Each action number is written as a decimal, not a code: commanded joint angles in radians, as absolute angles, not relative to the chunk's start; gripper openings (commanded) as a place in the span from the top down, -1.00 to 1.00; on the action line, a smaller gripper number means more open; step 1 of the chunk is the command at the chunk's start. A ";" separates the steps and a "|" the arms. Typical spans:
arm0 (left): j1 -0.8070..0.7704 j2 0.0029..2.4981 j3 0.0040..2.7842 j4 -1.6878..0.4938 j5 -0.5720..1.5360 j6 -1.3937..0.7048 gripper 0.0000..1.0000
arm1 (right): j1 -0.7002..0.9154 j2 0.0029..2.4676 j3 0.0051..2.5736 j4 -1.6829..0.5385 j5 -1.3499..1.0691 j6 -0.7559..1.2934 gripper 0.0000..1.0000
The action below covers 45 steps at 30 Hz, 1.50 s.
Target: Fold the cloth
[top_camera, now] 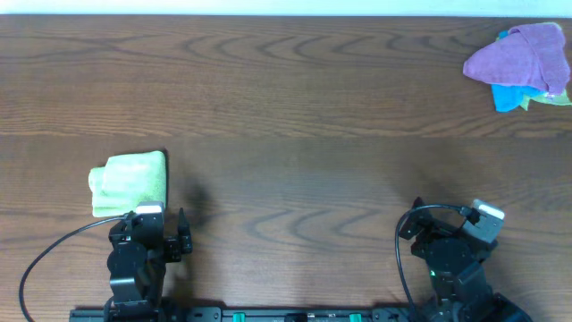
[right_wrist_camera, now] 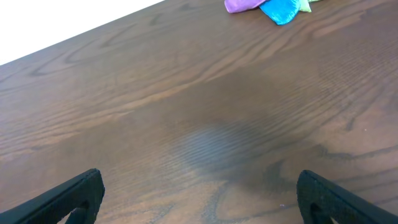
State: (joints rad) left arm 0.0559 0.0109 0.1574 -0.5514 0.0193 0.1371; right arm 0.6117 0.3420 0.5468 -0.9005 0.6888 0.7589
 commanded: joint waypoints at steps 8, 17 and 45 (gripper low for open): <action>0.052 0.004 0.147 -0.549 0.023 0.161 -0.91 | 0.601 0.337 0.546 -0.902 0.703 0.773 -0.98; 0.052 0.004 0.147 -0.549 0.023 0.161 -0.91 | 0.601 0.337 0.546 -0.902 0.703 0.773 -0.99; 0.052 0.004 0.147 -0.549 0.023 0.160 -0.91 | -0.007 0.005 0.239 -0.841 0.016 -0.050 -0.98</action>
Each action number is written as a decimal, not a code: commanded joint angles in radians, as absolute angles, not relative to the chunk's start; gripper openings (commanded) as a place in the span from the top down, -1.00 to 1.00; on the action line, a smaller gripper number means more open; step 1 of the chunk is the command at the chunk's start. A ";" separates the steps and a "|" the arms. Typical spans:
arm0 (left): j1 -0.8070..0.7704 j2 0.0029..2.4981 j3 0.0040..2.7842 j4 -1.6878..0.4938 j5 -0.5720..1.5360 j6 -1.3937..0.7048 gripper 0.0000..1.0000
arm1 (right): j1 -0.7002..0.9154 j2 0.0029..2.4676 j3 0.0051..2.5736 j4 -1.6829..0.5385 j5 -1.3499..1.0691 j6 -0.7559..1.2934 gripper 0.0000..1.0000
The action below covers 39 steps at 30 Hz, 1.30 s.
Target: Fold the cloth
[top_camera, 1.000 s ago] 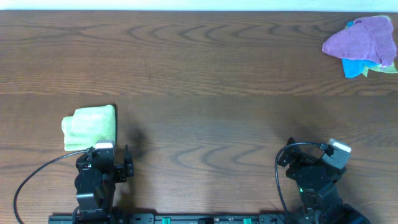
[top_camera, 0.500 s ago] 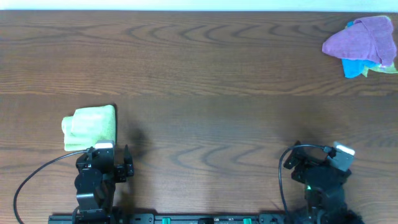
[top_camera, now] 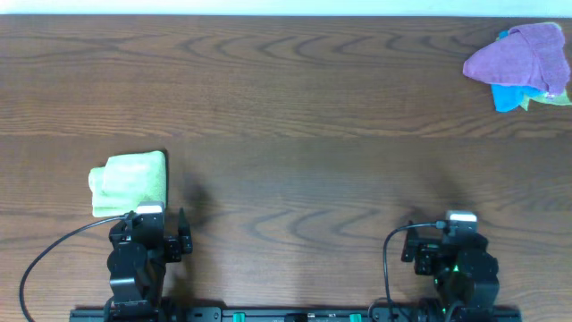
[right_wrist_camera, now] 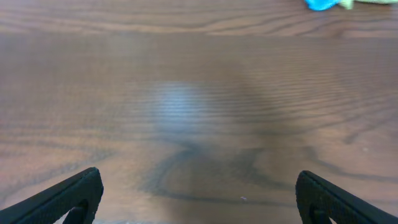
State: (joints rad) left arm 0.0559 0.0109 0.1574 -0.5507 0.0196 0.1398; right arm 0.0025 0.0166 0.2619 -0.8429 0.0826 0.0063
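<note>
A light green cloth [top_camera: 130,182] lies folded into a small rectangle on the table at the left. Just behind it, at the near edge, my left gripper [top_camera: 150,224] rests with nothing visibly in it; its jaws are hidden under the wrist in the overhead view. My right gripper [top_camera: 459,234] sits at the near right edge, pointing straight across the table. In the right wrist view its fingers [right_wrist_camera: 68,199] stand wide apart over bare wood, holding nothing.
A heap of cloths, purple [top_camera: 523,52] on top with blue [top_camera: 509,97] and green beneath, lies at the far right corner. Its blue edge [right_wrist_camera: 320,5] shows at the top of the right wrist view. Dark wooden table [top_camera: 295,134] all around.
My right arm has drawn back to the near edge and turned from pointing right to pointing straight ahead. The left arm and the green cloth have not moved.
</note>
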 commanded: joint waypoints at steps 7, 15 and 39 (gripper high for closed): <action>0.052 0.004 0.147 -0.550 0.023 0.161 -0.91 | -0.007 0.005 0.175 -0.793 -0.035 -0.067 -0.98; 0.052 0.004 0.147 -0.549 0.023 0.160 -0.91 | -0.007 0.006 0.175 -0.796 -0.033 -0.069 -0.98; 0.052 0.004 0.147 -0.549 0.023 0.161 -0.91 | -0.007 0.006 0.176 -0.796 -0.033 -0.068 -0.98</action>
